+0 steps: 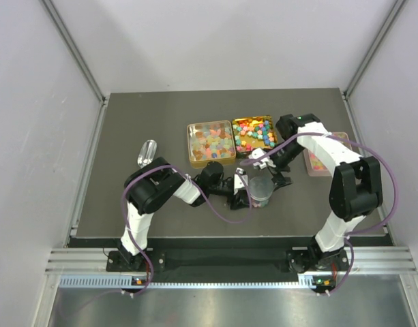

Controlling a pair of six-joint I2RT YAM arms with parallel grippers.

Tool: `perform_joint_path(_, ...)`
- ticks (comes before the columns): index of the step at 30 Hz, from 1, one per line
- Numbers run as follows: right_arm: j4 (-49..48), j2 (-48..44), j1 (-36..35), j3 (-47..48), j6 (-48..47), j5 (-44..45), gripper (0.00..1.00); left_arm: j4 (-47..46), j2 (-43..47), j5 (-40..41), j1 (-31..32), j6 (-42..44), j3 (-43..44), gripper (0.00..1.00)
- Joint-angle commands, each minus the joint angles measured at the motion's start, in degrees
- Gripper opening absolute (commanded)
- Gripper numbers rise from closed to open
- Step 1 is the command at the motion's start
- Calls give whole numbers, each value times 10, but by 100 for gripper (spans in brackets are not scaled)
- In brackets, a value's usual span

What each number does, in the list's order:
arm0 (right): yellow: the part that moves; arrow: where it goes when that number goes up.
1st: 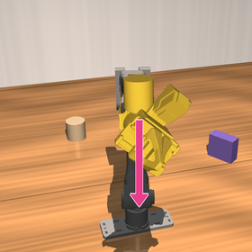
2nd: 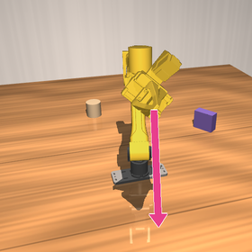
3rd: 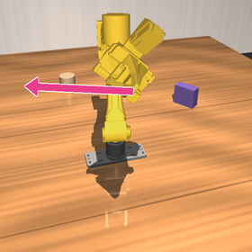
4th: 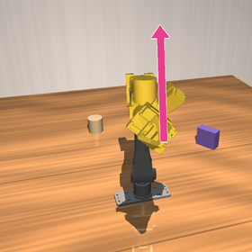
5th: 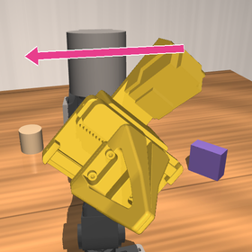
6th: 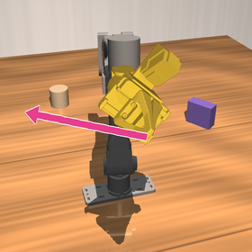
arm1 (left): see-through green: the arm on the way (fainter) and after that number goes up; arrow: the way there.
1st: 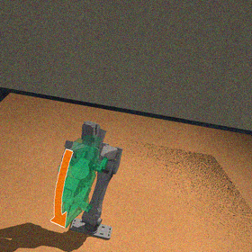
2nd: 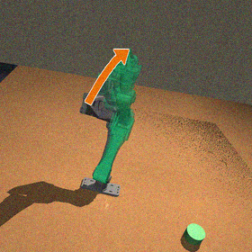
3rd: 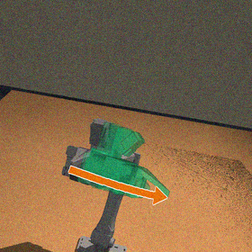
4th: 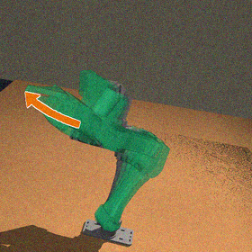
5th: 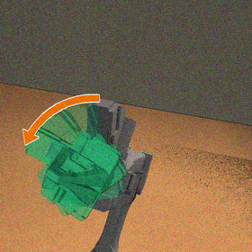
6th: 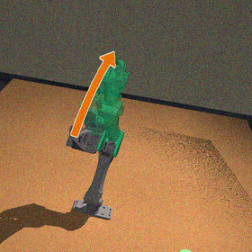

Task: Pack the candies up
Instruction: Screw the bottle lid onto the packing bottle.

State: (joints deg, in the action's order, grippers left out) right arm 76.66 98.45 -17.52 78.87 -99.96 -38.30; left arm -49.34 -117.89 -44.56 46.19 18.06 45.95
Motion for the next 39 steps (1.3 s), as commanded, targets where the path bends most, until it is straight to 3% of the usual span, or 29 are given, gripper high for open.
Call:
perform_joint_path(1, 77, -1, -16, 19, -67, -43, 100, 159, -52, 83, 1, 47, -25, 0)
perform_joint_path(11, 78, -50, -50, -41, -96, -14, 100, 162, -57, 79, 1, 45, -20, 0)
perform_joint_path(28, 75, -38, -51, -45, -64, 5, 97, 163, -56, 78, 0, 46, -19, 0)
perform_joint_path(35, 45, -27, -50, -58, 5, 15, 80, 166, -53, 81, 0, 44, -22, 0)
perform_joint_path(39, 4, -44, -49, -86, 37, 21, 76, 165, -49, 83, 0, 42, -24, 0)
